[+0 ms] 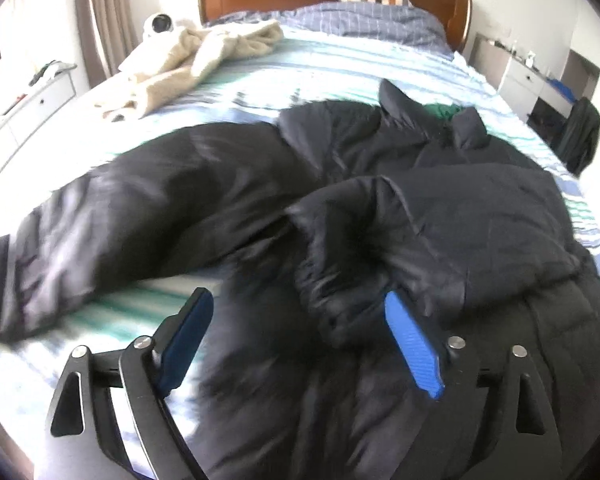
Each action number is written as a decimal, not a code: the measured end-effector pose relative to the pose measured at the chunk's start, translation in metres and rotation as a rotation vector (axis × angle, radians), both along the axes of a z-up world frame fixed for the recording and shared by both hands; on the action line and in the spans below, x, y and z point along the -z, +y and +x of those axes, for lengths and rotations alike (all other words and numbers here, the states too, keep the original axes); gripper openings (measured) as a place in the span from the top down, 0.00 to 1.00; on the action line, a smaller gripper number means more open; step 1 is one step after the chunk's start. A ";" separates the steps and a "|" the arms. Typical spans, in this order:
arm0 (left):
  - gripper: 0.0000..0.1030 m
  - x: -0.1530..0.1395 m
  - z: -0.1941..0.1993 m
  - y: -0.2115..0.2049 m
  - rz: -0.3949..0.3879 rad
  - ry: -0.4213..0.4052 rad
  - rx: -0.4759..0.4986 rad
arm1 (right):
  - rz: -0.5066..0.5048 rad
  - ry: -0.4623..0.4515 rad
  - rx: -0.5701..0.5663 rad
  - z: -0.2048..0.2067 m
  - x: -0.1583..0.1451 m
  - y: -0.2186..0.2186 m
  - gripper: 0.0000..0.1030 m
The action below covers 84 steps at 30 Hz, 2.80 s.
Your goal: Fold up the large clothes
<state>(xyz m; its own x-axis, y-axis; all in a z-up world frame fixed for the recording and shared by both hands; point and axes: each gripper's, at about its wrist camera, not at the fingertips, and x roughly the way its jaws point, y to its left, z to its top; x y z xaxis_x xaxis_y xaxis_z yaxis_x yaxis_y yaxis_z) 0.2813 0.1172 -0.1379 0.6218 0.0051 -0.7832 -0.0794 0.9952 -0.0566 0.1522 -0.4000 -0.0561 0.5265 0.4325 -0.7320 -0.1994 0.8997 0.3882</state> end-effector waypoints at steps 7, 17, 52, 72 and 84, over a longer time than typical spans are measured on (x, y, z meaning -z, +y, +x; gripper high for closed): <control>0.09 -0.033 -0.035 0.119 0.122 -0.023 -0.244 | 0.015 -0.023 -0.011 -0.061 -0.009 0.018 0.06; 0.09 -0.010 -0.057 0.317 0.153 0.085 -0.774 | 0.093 0.012 -0.053 -0.080 0.000 0.051 0.06; 0.85 -0.081 0.031 -0.200 0.092 -0.152 0.346 | 0.145 -0.038 0.197 -0.134 -0.002 -0.039 0.06; 0.03 -0.013 -0.114 -0.080 0.047 -0.037 0.263 | 0.266 0.107 0.183 0.045 0.008 0.041 0.06; 0.04 -0.001 -0.130 -0.026 -0.044 -0.016 0.126 | 0.057 0.072 0.154 0.077 0.024 0.059 0.79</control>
